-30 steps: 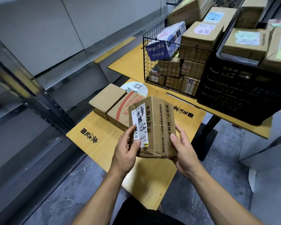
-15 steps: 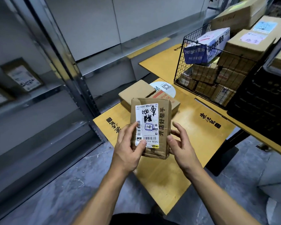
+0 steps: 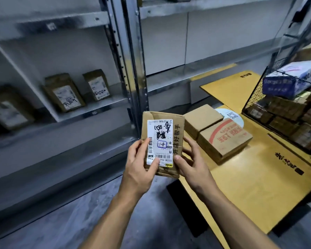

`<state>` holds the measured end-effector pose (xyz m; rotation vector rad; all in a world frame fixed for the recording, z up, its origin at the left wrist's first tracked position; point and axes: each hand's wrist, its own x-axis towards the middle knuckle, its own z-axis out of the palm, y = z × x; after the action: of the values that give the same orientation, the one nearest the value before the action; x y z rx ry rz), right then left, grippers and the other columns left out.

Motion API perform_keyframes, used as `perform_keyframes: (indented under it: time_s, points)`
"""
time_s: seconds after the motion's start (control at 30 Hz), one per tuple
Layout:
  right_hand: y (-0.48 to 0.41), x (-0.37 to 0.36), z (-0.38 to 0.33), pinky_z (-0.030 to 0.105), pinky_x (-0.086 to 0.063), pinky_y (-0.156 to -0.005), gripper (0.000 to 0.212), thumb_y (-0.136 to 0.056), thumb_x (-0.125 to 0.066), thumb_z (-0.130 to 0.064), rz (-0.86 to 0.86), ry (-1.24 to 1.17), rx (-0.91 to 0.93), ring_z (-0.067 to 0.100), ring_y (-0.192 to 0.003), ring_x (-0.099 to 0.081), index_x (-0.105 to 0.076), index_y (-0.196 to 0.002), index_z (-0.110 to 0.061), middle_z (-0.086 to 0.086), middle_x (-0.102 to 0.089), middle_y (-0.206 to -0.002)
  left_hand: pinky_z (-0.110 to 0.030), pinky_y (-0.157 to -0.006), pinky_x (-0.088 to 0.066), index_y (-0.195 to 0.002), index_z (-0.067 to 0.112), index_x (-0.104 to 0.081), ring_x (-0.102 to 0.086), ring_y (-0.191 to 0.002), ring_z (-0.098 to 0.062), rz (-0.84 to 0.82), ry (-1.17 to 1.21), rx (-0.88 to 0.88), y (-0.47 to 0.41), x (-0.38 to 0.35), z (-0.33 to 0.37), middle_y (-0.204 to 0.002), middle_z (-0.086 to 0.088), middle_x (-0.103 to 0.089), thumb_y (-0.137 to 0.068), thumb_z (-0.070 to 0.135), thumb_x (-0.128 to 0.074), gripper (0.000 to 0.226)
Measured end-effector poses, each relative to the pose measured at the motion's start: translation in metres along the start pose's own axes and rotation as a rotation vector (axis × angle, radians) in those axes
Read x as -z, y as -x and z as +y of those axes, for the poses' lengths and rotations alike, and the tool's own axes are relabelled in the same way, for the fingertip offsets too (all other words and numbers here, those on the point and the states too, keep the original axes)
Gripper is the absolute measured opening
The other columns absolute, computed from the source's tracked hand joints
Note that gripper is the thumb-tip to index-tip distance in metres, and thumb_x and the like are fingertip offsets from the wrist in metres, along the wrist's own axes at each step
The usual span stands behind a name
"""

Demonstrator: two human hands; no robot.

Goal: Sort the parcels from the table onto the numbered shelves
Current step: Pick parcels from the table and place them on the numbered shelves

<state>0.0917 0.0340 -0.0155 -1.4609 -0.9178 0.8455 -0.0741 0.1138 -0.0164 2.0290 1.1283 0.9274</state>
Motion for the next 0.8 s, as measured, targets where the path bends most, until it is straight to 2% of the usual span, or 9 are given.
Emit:
perform_keyframes:
  time_s: [0.07,0.13,0.2,0.23,0.33,0.4,0.5,0.63,0.8]
  points:
    - [-0.007,-0.030,-0.011,0.037,-0.060,-0.089,0.066,-0.092,-0.070,-0.019,-0.026,-0.014,0.013,0.003,-0.115,-0.063,-0.038,-0.136,-0.056,-0.010,-0.060,-0.131,-0.028,-0.106,-0.043,-0.147,0.029,-0.039,-0.040,-0.128,-0.002,0.033,-0.024,-0.011,-0.003,0.027,-0.010,-0.141,0.014,-0.032,-0.090,0.032,-0.066,0.063]
    - [-0.016,-0.063,-0.021,0.038,-0.060,-0.088,0.070,-0.088,-0.075,-0.024,-0.032,-0.016,0.022,0.006,-0.111,-0.065,-0.035,-0.135,-0.055,-0.008,-0.059,-0.130,-0.013,-0.103,-0.038,-0.147,0.029,-0.039,-0.037,-0.126,0.008,0.071,-0.038,-0.027,-0.006,0.053,-0.018,-0.141,0.013,-0.031,-0.090,0.028,-0.067,0.063]
    - [-0.023,-0.094,-0.032,0.041,-0.058,-0.092,0.074,-0.085,-0.078,-0.027,-0.011,-0.001,0.056,0.001,-0.108,-0.064,-0.033,-0.137,-0.051,-0.016,-0.059,-0.124,-0.002,-0.100,-0.029,-0.146,0.027,-0.040,-0.031,-0.125,0.017,0.116,-0.057,-0.053,-0.009,0.078,-0.027,-0.144,0.008,-0.031,-0.090,0.026,-0.068,0.063]
    - [-0.026,-0.108,-0.037,0.042,-0.057,-0.095,0.074,-0.084,-0.079,-0.028,0.003,0.012,0.078,-0.002,-0.108,-0.063,-0.032,-0.137,-0.050,-0.020,-0.059,-0.121,-0.005,-0.103,-0.028,-0.147,0.028,-0.039,-0.030,-0.128,0.015,0.133,-0.075,-0.063,-0.011,0.091,-0.032,-0.145,0.007,-0.030,-0.090,0.027,-0.067,0.063]
    - [-0.031,-0.149,-0.053,0.040,-0.054,-0.098,0.074,-0.083,-0.079,-0.029,0.011,0.029,0.134,-0.018,-0.099,-0.058,-0.030,-0.133,-0.051,-0.024,-0.058,-0.115,-0.023,-0.111,-0.031,-0.148,0.030,-0.037,-0.033,-0.136,-0.007,0.181,-0.123,-0.078,-0.018,0.125,-0.046,-0.149,0.005,-0.029,-0.090,0.031,-0.064,0.063]
    - [-0.035,-0.169,-0.062,0.041,-0.053,-0.098,0.075,-0.082,-0.080,-0.029,0.010,0.013,0.156,-0.024,-0.098,-0.054,-0.031,-0.136,-0.046,-0.025,-0.057,-0.115,-0.021,-0.111,-0.029,-0.147,0.029,-0.039,-0.033,-0.135,-0.006,0.209,-0.137,-0.094,-0.023,0.144,-0.052,-0.149,0.003,-0.030,-0.089,0.032,-0.063,0.063]
    - [-0.046,-0.190,-0.074,0.044,-0.052,-0.100,0.075,-0.081,-0.081,-0.029,0.012,0.006,0.189,-0.018,-0.103,-0.056,-0.034,-0.137,-0.045,-0.025,-0.058,-0.116,-0.021,-0.109,-0.029,-0.146,0.028,-0.040,-0.033,-0.130,-0.001,0.216,-0.141,-0.099,-0.033,0.167,-0.055,-0.149,0.003,-0.030,-0.089,0.029,-0.067,0.062]
    - [-0.067,-0.207,-0.089,0.049,-0.053,-0.098,0.074,-0.079,-0.081,-0.032,0.001,-0.046,0.209,0.001,-0.111,-0.060,-0.037,-0.134,-0.052,-0.017,-0.061,-0.121,-0.025,-0.109,-0.033,-0.145,0.029,-0.039,-0.038,-0.130,-0.008,0.216,-0.175,-0.111,-0.053,0.192,-0.055,-0.148,0.004,-0.030,-0.089,0.032,-0.066,0.063]
    - [-0.102,-0.223,-0.119,0.050,-0.054,-0.097,0.074,-0.078,-0.082,-0.035,-0.061,-0.100,0.296,0.011,-0.117,-0.061,-0.037,-0.136,-0.049,-0.010,-0.060,-0.128,-0.039,-0.111,-0.037,-0.142,0.026,-0.041,-0.039,-0.132,-0.014,0.289,-0.243,-0.153,-0.080,0.231,-0.055,-0.143,0.003,-0.037,-0.089,0.040,-0.057,0.058]
